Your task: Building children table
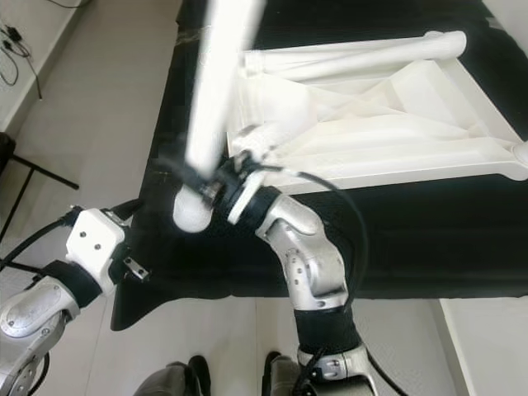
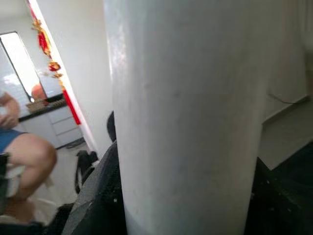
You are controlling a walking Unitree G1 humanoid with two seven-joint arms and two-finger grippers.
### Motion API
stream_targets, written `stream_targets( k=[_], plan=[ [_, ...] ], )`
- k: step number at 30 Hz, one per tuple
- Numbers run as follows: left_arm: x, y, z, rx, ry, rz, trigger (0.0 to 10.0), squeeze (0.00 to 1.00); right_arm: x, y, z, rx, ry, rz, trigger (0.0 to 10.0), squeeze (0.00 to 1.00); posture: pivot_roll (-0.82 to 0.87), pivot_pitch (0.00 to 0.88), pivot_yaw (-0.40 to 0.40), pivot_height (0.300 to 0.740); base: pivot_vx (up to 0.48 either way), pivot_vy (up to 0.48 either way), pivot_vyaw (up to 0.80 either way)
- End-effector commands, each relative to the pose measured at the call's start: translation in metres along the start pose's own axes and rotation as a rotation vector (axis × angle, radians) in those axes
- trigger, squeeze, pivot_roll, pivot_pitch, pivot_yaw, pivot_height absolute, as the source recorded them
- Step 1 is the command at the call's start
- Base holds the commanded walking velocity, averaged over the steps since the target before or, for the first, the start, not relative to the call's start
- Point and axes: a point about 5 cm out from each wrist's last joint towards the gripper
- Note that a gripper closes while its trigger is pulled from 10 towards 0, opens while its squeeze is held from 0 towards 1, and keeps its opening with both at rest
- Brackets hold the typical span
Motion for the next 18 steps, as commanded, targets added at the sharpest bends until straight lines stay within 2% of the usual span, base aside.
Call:
stream_targets(
  k=[1, 2, 5, 6, 7, 9, 13, 14, 18],
  plan=[
    [-0.001, -0.002, -0.003, 0.011, -0.003, 0.007, 10.0, 0.00, -0.004, 0.002, 0.002, -0.002, -0.025, -0.071, 10.0, 0.00, -0.08, 0.210, 0.009, 0.740, 0.000, 0.000, 0.00],
    [-0.001, -0.002, -0.003, 0.011, 0.002, 0.005, 10.0, 0.00, -0.008, 0.001, 0.003, 0.017, -0.047, -0.116, 10.0, 0.00, -0.08, 0.210, 0.009, 0.740, 0.000, 0.000, 0.00],
    [-0.004, -0.006, -0.003, 0.020, 0.001, 0.001, 10.0, 0.00, -0.032, -0.008, 0.008, 0.108, -0.217, -0.236, 10.0, 0.00, -0.09, 0.213, 0.008, 0.740, 0.000, 0.000, 0.00],
    [-0.004, -0.006, -0.003, 0.020, 0.001, 0.001, 10.0, 0.00, -0.032, -0.008, 0.008, 0.108, -0.217, -0.236, 10.0, 0.00, -0.09, 0.213, 0.008, 0.740, 0.000, 0.000, 0.00],
    [-0.006, -0.008, -0.002, 0.029, -0.005, 0.000, 10.0, 0.00, -0.040, -0.010, 0.009, 0.133, -0.276, -0.257, 10.0, 0.00, -0.09, 0.214, 0.009, 0.740, 0.000, 0.000, 0.00],
    [-0.015, -0.014, -0.004, 0.056, -0.035, 0.002, 10.0, 0.00, -0.056, -0.006, 0.010, 0.116, -0.374, -0.234, 10.0, 0.00, -0.08, 0.224, 0.003, 0.740, 0.000, 0.000, 0.00],
    [-0.025, -0.019, -0.009, 0.092, -0.073, -0.003, 10.0, 0.00, -0.065, 0.000, 0.011, 0.082, -0.376, -0.205, 10.0, 0.00, -0.07, 0.236, -0.003, 0.740, 0.000, 0.000, 0.00],
    [-0.031, -0.021, -0.015, 0.113, -0.084, -0.004, 10.0, 0.00, -0.062, 0.003, 0.012, 0.038, -0.297, -0.178, 10.0, 0.00, -0.06, 0.255, -0.011, 0.740, 0.000, 0.000, 0.00],
    [-0.033, -0.021, -0.019, 0.124, -0.087, -0.007, 10.0, 0.00, -0.063, 0.004, 0.012, 0.015, -0.262, -0.163, 10.0, 0.00, -0.06, 0.267, -0.014, 0.740, 0.000, 0.000, 0.00]
  ],
)
Point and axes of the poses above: a point about 5 cm out from each wrist's last joint towards the gripper, its own z axis pointing out of the wrist towards the gripper, its own y axis along the axis of the wrist's last joint, x = y × z, and after that the axes turned 9 degrees about -z, right-handed
